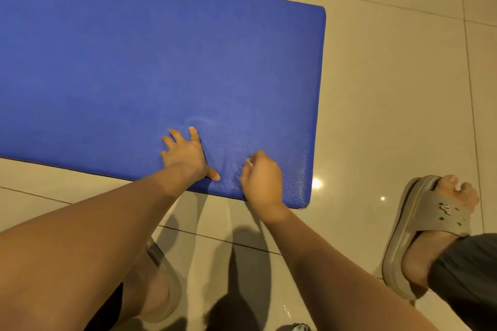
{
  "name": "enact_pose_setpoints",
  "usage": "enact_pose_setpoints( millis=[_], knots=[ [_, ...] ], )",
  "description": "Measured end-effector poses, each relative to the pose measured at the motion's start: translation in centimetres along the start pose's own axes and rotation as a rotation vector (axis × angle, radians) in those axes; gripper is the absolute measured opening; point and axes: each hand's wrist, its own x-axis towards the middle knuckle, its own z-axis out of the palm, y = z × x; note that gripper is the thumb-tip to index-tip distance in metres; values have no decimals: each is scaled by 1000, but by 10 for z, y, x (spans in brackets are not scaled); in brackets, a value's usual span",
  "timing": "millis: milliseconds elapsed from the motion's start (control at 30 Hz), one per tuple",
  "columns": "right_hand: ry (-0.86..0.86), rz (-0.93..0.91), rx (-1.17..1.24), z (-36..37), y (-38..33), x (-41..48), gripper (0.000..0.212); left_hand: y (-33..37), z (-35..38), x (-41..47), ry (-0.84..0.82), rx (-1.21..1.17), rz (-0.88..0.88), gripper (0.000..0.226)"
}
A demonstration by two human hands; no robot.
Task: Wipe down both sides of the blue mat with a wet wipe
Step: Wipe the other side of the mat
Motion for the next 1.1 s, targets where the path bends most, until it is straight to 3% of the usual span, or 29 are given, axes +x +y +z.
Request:
enact_pose_setpoints(
  millis=[100, 233, 400, 533, 733, 867, 1100],
  knots=[
    [-65, -57, -33, 15, -23, 8, 15, 0, 0, 1, -3, 1, 2, 154],
    [-34, -100, -145, -16, 11, 14, 19, 9, -8, 0, -31, 40, -17, 153],
    [134, 63, -135, -67, 73, 12, 13, 19, -18, 1, -69, 122, -21, 158],
    [222, 238, 24, -52, 52, 17, 14, 20, -19, 1, -60, 129, -14, 157],
    [33, 4, 24, 6, -23, 27, 15, 14, -15, -2, -38, 146, 22, 155],
    [-46, -134, -41, -11, -5, 37, 16, 13, -16, -2, -14, 160, 45, 154],
    [152, 157, -28, -82, 67, 41, 11, 15, -20, -3, -21, 157, 42, 156]
  ],
)
